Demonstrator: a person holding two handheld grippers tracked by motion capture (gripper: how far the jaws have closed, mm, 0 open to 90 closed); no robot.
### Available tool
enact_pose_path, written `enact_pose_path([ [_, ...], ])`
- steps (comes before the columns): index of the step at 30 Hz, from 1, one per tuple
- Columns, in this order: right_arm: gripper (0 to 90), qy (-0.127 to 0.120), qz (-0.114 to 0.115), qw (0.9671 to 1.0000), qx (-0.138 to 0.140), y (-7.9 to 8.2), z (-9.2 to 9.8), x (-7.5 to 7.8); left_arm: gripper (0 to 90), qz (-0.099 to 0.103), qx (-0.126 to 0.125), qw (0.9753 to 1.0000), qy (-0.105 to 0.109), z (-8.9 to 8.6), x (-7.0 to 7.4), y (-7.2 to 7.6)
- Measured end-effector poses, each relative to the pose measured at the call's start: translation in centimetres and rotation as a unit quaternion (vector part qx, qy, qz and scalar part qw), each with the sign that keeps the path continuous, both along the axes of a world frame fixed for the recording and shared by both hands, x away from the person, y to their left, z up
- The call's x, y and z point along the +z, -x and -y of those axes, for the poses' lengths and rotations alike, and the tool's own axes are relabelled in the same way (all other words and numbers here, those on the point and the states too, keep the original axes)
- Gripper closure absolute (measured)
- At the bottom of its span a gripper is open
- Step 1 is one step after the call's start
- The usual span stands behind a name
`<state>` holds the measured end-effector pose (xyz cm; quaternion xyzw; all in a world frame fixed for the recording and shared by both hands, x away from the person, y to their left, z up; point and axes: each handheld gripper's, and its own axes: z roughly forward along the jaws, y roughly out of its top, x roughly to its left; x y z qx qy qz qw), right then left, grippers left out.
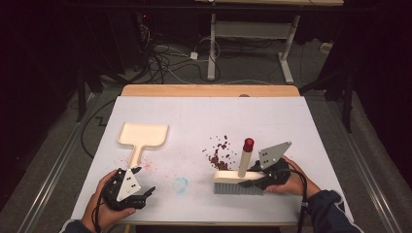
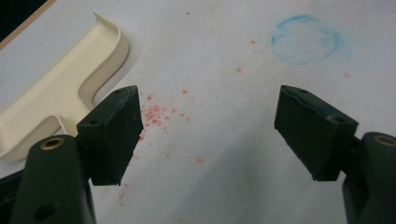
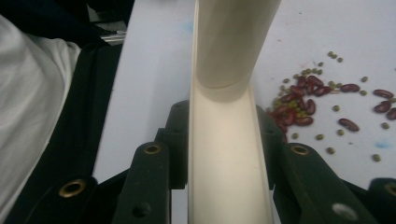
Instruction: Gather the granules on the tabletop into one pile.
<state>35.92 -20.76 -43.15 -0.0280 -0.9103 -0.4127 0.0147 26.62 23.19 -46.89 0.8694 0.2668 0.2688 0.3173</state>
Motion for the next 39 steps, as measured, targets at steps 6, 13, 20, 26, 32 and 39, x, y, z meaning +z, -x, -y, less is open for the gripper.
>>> enact_pose_path([
  [6, 65.9, 0.007, -0.001, 1.0, 0.002, -2.3, -1.3, -0.6, 22.7, -0.002, -0.003, 1.0, -0.002, 0.0, 0.0, 0.0],
  [13, 66.1, 0.004, 0.007, 1.0, -0.004, -4.1, -2.7, -0.4, 22.8, -0.004, -0.007, 1.0, -0.003, 0.1, -0.1, 0.1],
  [20, 66.9, -0.017, 0.018, 0.999, -0.037, -5.6, -3.3, -0.1, 22.8, -0.007, -0.012, 0.9999, -0.002, 0.1, -0.2, 0.1],
  [26, 67.1, -0.034, 0.027, 0.9979, -0.048, -5.6, -3.6, 0.7, 22.9, -0.007, -0.014, 0.9999, 0.002, 0.1, -0.1, 0.1],
  [32, 67.1, -0.06, 0.062, 0.9877, -0.13, -6.2, -2.7, 2.5, 22.9, -0.005, -0.014, 0.9999, 0.002, 0.1, -0.1, 0.1],
  [39, 67.3, -0.06, 0.125, 0.95, -0.28, -9.2, -1.8, 2.8, 22.8, -0.007, -0.016, 0.9998, 0.004, 0.2, -0.1, -0.3],
])
